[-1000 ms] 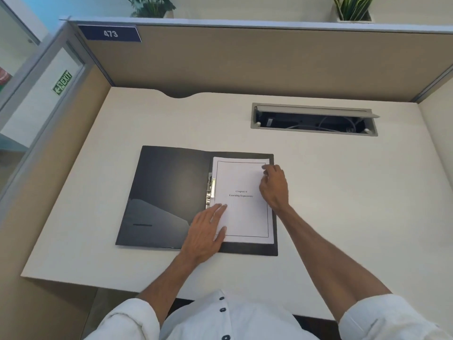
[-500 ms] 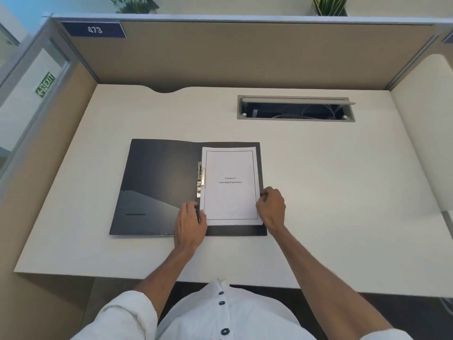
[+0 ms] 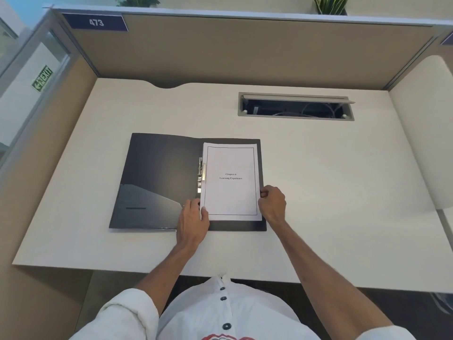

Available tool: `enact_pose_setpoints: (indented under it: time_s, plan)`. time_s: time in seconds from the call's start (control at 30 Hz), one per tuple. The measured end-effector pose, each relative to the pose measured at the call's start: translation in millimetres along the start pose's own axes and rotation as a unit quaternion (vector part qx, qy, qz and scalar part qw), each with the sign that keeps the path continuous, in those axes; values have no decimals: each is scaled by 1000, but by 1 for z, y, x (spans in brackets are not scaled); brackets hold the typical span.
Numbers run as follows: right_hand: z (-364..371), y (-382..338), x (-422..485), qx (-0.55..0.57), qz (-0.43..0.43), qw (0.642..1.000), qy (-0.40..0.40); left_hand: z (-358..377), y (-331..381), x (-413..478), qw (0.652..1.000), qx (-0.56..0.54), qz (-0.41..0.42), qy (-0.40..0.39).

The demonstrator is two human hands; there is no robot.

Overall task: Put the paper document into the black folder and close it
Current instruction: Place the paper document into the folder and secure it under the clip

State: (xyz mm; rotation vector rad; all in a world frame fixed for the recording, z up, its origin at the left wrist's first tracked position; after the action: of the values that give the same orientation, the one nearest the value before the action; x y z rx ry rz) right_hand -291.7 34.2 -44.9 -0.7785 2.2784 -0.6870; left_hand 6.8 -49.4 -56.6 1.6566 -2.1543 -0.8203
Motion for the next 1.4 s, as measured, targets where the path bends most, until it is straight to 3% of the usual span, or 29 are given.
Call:
enact_pose_setpoints:
  time_s: [1.07, 1.17, 1.27, 1.4]
  plan:
    - [9, -7, 8, -54, -13, 998, -1, -4, 2, -1, 997, 55, 46, -39]
    - [1, -8, 6, -44, -5, 999, 27, -14, 0, 2, 997, 51, 47, -23]
    - [0, -31, 5, -77, -67, 994, 49, -33, 2, 9, 996, 73, 58, 11]
    - [28, -79, 5, -174, -196, 965, -24, -48, 11, 30, 980, 153, 121, 27]
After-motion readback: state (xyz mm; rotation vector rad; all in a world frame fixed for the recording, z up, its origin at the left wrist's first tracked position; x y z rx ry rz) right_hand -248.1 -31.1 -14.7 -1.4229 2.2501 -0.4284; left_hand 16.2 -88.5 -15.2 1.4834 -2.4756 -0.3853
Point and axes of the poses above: each hand's wrist, its own x-axis towards the middle knuckle, its own z-axis out of the palm, y = z × x, the point moved 10 cm from there along x, towards the middle knuckle, and after that the axes turned 4 degrees about -y, right-handed, at the moved point
